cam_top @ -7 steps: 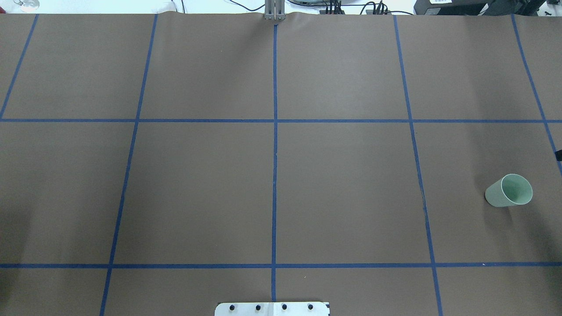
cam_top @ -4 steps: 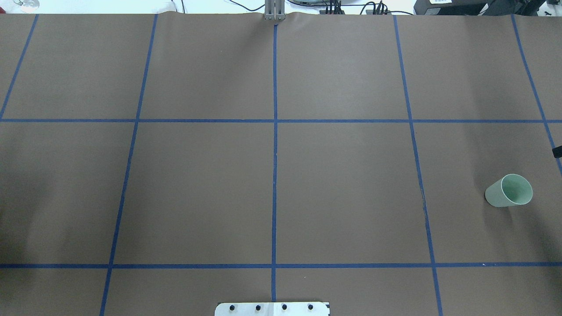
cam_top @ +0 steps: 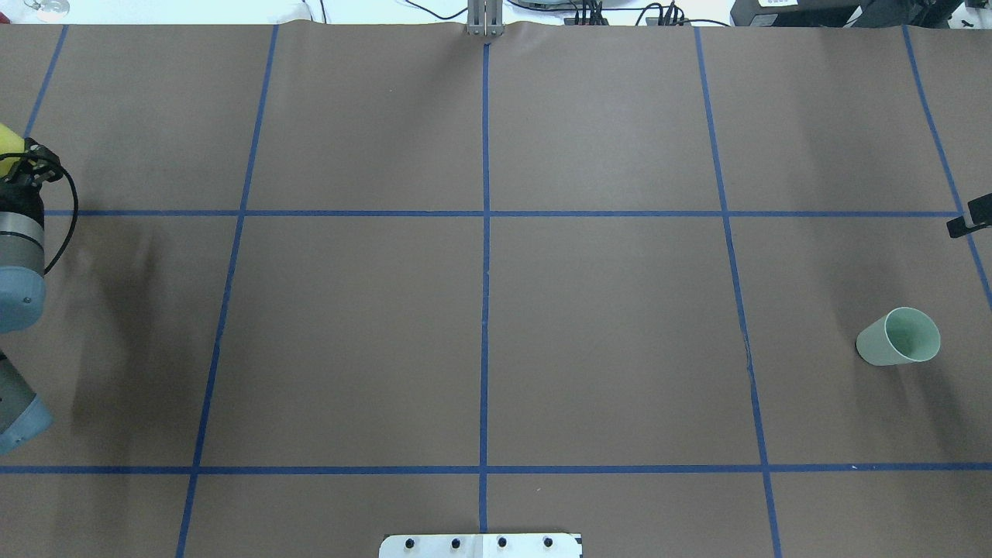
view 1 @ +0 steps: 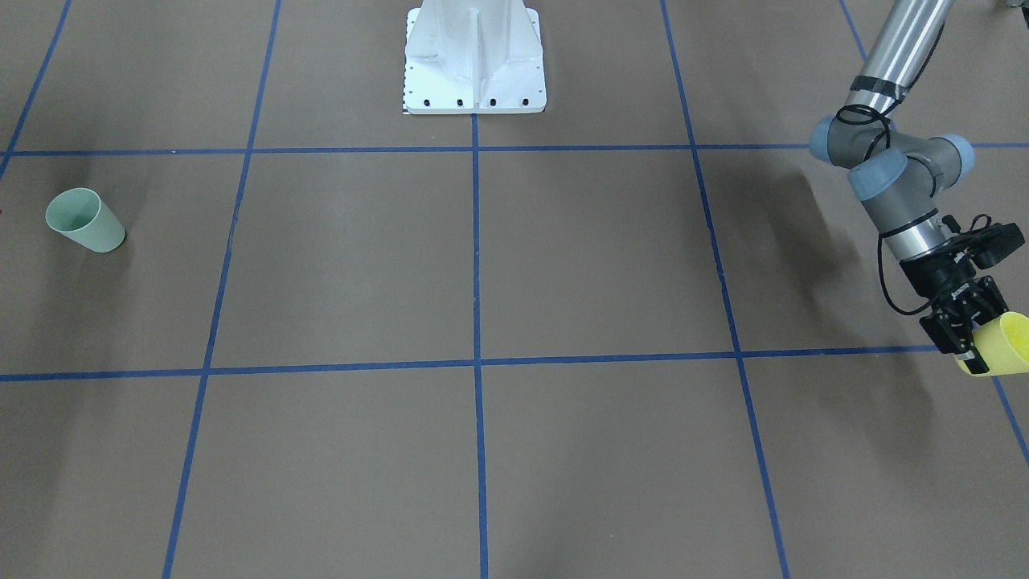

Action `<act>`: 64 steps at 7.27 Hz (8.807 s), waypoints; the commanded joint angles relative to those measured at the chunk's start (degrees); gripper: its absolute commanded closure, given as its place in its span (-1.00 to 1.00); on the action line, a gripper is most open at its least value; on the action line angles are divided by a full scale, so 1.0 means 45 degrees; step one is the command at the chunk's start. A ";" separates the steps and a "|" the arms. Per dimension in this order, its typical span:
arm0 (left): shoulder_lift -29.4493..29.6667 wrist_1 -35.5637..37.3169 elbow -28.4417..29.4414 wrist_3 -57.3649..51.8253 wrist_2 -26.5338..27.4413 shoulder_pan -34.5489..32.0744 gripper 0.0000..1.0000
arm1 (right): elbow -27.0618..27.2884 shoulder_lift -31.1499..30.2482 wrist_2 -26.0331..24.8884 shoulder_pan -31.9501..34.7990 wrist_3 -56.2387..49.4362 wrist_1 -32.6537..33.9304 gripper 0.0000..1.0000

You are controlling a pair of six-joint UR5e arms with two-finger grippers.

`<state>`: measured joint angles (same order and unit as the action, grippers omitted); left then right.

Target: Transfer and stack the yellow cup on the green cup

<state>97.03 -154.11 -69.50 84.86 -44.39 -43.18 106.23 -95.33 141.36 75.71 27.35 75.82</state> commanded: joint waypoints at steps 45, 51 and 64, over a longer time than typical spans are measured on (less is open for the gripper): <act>0.7754 -0.3995 -0.1077 -1.5675 -0.5214 0.4713 -0.98 | -0.0919 0.7894 -0.2526 -0.4856 1.2086 0.0084 1.00; 0.6799 -0.3839 -0.1118 -1.5577 -0.3288 0.3914 -0.98 | 0.2368 0.0260 -0.2760 -0.1945 0.7452 0.0045 1.00; 0.6542 -0.3741 -0.0981 -1.5558 -0.2909 0.4029 -0.99 | 0.2292 -0.2466 -0.3014 -0.2624 0.4548 -0.0052 1.00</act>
<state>126.48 -170.95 -73.84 14.78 -57.48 -25.07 116.70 -105.90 127.93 63.92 48.88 75.63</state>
